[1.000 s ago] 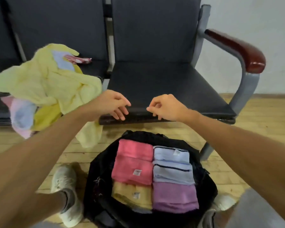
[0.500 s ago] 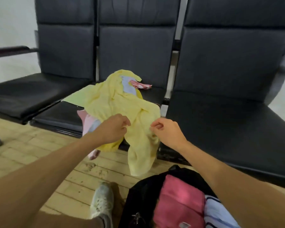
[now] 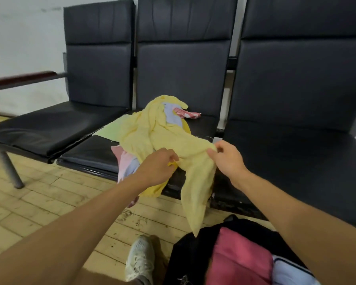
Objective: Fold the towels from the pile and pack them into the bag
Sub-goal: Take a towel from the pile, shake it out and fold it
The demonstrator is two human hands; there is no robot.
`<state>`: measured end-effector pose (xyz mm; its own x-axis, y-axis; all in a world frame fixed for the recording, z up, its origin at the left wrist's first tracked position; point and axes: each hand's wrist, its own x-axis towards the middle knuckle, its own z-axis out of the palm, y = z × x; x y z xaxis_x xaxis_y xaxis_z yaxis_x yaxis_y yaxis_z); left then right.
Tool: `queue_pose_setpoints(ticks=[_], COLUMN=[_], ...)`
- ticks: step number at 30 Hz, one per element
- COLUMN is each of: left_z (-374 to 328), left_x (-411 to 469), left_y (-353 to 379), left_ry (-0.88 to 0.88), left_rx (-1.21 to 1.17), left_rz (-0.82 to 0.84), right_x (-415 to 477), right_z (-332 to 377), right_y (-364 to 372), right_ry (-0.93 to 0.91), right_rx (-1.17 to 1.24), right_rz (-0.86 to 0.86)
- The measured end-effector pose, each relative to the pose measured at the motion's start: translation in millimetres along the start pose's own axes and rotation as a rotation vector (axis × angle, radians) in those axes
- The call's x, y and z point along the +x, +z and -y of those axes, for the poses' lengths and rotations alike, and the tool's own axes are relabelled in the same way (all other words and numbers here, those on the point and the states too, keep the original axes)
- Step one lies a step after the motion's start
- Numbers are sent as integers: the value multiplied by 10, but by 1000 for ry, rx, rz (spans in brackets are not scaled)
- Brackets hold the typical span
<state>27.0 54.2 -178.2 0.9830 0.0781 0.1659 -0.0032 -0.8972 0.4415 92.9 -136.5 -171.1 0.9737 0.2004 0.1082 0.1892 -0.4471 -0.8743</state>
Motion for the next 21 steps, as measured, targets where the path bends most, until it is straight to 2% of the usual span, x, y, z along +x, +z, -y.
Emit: queue_pose_setpoints(ticks=[10,13,15,17,19,21], left_z=[-939,-1072,-1118,-1156,-1194,-1241], left_x=[225,261,270,266,283,317], left_y=[235,324,416,527,625,706], left_ry=[70,97,104,108,130,166], left_rx=[-89,-70,-67,-29,64,155], left_rz=[103,151,163,161,182,195], right_x=[-42,-35,-59,-147,-229,-312], right_z=[49,25,-76,-259,-550,-841], right_y=[-1087,-1430,-1627,-1769,-1850,-1903], right_ry=[79,95,61,18,-29,-76], right_rx=[448,518,457,297,78,-161], right_rz=[-246,-397,-495,-512,-466,-335])
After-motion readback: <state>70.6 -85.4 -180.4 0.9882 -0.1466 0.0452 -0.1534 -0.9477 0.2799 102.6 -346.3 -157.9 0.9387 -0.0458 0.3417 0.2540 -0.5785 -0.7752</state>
